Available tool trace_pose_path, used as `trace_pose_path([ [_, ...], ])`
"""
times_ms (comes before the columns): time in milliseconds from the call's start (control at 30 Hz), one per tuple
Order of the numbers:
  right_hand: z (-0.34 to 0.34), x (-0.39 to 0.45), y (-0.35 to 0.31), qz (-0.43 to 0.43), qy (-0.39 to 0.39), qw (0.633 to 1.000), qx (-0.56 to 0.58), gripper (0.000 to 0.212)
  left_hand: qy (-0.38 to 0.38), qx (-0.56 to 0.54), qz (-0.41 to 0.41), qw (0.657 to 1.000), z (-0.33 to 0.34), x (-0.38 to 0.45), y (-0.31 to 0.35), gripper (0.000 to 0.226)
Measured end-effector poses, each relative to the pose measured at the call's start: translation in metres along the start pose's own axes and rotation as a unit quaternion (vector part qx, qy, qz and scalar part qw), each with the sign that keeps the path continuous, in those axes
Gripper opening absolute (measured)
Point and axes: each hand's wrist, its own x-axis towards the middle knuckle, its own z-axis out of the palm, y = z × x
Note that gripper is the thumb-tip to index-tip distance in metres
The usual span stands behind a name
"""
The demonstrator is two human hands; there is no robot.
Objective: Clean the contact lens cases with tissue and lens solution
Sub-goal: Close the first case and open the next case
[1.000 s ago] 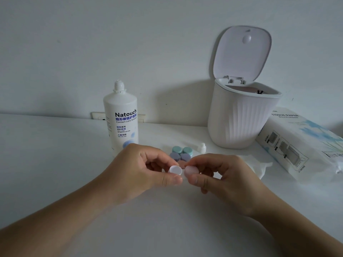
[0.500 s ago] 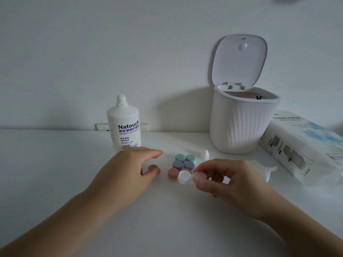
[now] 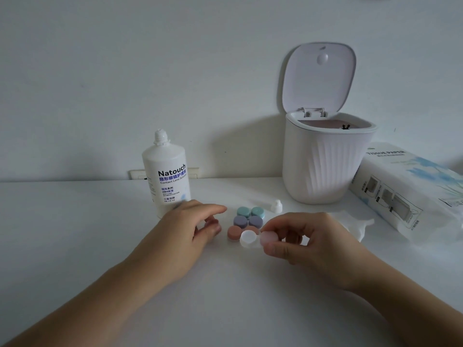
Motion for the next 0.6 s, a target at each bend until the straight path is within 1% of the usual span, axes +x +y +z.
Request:
trace_pose_path([
  [67,0.000,0.000,-0.001,0.001,0.000,1.000,0.007,0.015,0.002,-0.044,0.034,0.998,-0.001,-0.002,0.006,0.023],
  [167,0.000,0.001,-0.001,0.007,0.001,1.000,0.015,0.014,0.020,-0.099,0.055,0.993,-0.002,-0.002,0.015,0.026],
  [233,0.000,0.001,-0.002,0.009,-0.002,1.000,0.018,0.014,0.042,-0.163,0.036,0.985,-0.003,-0.003,0.017,0.018],
  [300,0.001,0.001,-0.001,0.007,-0.001,1.000,0.018,0.014,0.057,-0.255,0.003,0.965,-0.004,-0.002,0.018,0.012],
  [367,0.002,0.001,-0.001,0.003,0.000,1.000,0.018,0.014,0.063,-0.317,-0.008,0.946,-0.005,-0.002,0.020,0.015],
  [467,0.002,0.000,-0.001,-0.002,-0.007,1.000,0.029,0.014,0.041,-0.352,-0.012,0.935,-0.004,-0.003,0.026,0.028],
  [600,0.003,0.000,0.000,-0.009,-0.010,0.999,0.029,0.013,0.018,-0.377,-0.022,0.926,0.001,-0.004,0.028,0.029],
])
